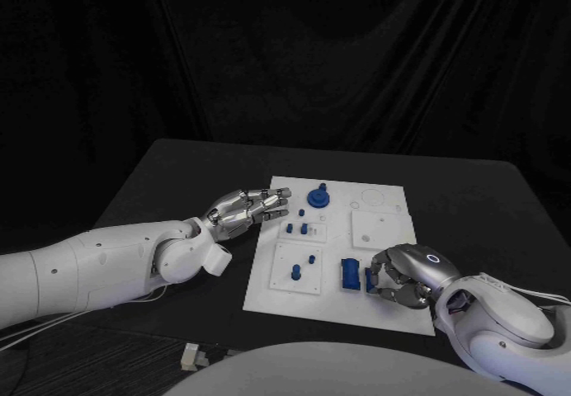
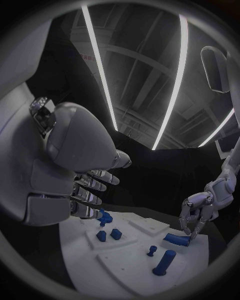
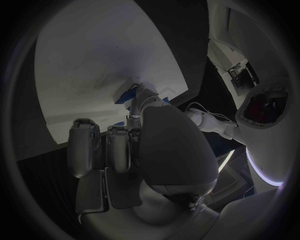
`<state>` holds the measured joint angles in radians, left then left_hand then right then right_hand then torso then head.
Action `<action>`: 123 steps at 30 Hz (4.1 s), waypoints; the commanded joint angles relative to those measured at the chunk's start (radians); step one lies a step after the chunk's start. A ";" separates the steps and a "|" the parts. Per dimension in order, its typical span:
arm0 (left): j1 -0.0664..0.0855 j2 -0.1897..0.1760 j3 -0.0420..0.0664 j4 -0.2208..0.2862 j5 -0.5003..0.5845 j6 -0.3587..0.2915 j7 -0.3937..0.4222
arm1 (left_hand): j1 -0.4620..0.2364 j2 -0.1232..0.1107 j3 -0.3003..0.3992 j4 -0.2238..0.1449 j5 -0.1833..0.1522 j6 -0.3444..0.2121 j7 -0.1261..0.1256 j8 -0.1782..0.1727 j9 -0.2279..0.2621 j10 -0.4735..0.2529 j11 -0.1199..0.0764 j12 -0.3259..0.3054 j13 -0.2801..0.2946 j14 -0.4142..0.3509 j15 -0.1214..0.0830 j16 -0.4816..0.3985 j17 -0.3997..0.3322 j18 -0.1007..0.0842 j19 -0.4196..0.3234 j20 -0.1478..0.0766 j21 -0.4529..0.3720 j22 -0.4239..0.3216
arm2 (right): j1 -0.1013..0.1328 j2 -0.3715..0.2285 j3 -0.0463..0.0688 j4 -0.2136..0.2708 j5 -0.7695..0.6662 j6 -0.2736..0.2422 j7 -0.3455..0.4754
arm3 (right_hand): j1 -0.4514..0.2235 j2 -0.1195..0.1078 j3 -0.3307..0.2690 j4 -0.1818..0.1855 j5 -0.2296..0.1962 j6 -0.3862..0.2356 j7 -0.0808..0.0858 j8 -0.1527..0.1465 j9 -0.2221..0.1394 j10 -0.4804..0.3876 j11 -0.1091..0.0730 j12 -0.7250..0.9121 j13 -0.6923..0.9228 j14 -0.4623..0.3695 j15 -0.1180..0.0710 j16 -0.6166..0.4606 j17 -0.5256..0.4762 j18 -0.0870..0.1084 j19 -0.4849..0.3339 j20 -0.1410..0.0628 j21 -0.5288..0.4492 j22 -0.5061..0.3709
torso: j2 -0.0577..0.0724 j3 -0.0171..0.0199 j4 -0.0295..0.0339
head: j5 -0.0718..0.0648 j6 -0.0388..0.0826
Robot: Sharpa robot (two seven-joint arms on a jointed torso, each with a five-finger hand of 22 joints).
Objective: Assemble the parts on the task board
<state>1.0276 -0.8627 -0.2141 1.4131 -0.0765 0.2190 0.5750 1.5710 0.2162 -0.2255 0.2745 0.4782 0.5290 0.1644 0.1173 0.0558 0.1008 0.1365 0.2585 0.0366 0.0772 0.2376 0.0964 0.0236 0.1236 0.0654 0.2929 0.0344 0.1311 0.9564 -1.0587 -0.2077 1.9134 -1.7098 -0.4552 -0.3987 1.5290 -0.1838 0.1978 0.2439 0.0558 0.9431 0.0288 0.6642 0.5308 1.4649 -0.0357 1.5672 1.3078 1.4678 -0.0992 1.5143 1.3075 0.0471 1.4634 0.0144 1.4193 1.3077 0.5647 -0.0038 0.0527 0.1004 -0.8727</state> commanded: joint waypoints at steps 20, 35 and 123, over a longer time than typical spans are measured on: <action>-0.001 0.001 0.001 0.001 0.002 0.012 0.011 | 0.008 0.001 0.007 -0.002 0.007 0.008 0.000 0.004 0.001 0.001 0.008 0.002 0.001 0.000 0.007 0.005 0.001 -0.009 0.003 0.002 0.006 0.000 | -0.006 0.002 0.000 -0.008 0.001 -0.042 -0.018 | -0.007 0.034 -0.183 0.045 -0.007 -0.036 -0.028 0.198 0.177 0.106 -0.023 0.004 0.263 0.082 -0.021 0.018 0.161 -0.009 0.033 -0.020 -0.003 0.212 | 0.000 0.0000 -0.0002 | 0.006 0.000; -0.001 0.000 0.001 0.001 0.002 0.012 0.021 | 0.010 0.002 0.008 -0.003 0.008 0.010 0.001 0.005 0.001 0.003 0.010 0.005 0.002 0.000 0.006 0.004 0.001 -0.010 0.004 0.002 0.006 0.001 | 0.039 -0.089 0.001 0.084 0.106 -0.131 0.078 | -0.061 0.008 -0.293 0.052 -0.006 -0.034 -0.038 0.226 0.213 0.106 -0.034 0.004 0.263 0.081 -0.035 0.013 0.150 -0.012 0.042 -0.032 0.014 0.217 | -0.001 -0.0002 -0.0008 | 0.010 0.000; 0.022 0.083 0.214 0.157 0.077 -0.989 -0.055 | -1.447 -0.216 0.226 -0.274 -0.478 -0.529 -0.164 -0.117 -0.056 -0.101 -0.137 -0.259 -0.037 -0.077 -0.238 -0.096 -0.024 -0.124 -0.065 -0.293 -0.034 -0.131 | 0.094 0.279 0.208 -0.343 1.710 -0.315 0.919 | -1.529 0.184 -0.198 -0.244 -0.056 -0.943 -0.029 -0.664 -0.531 -1.465 0.036 -1.567 -1.308 -1.468 0.099 -1.514 -1.307 -0.047 -1.463 -0.014 -1.419 -1.308 | -0.020 0.0038 -0.0527 | -0.100 0.273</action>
<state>1.0504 -0.7820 -0.0013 1.5670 -0.0049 -0.7489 0.5136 0.1685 -0.0002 0.0006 0.0067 0.0106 0.0143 0.0000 0.0048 0.0015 0.0053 -0.0014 0.0033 0.0016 -0.0014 0.0052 0.0036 0.0017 0.0133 0.0011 0.0067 0.0057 0.0009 1.0519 -0.7797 -0.0011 1.5698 -0.0008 -0.7684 0.5267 0.0063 -0.0010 0.0002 0.0027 0.0036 0.0034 0.0004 0.0035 0.0015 0.0034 0.0003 0.0038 0.0010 0.0046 -0.0006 0.0034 0.0012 0.0074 0.0003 0.0054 0.0032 0.0013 0.5442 0.0000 0.0001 -0.0001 -0.6000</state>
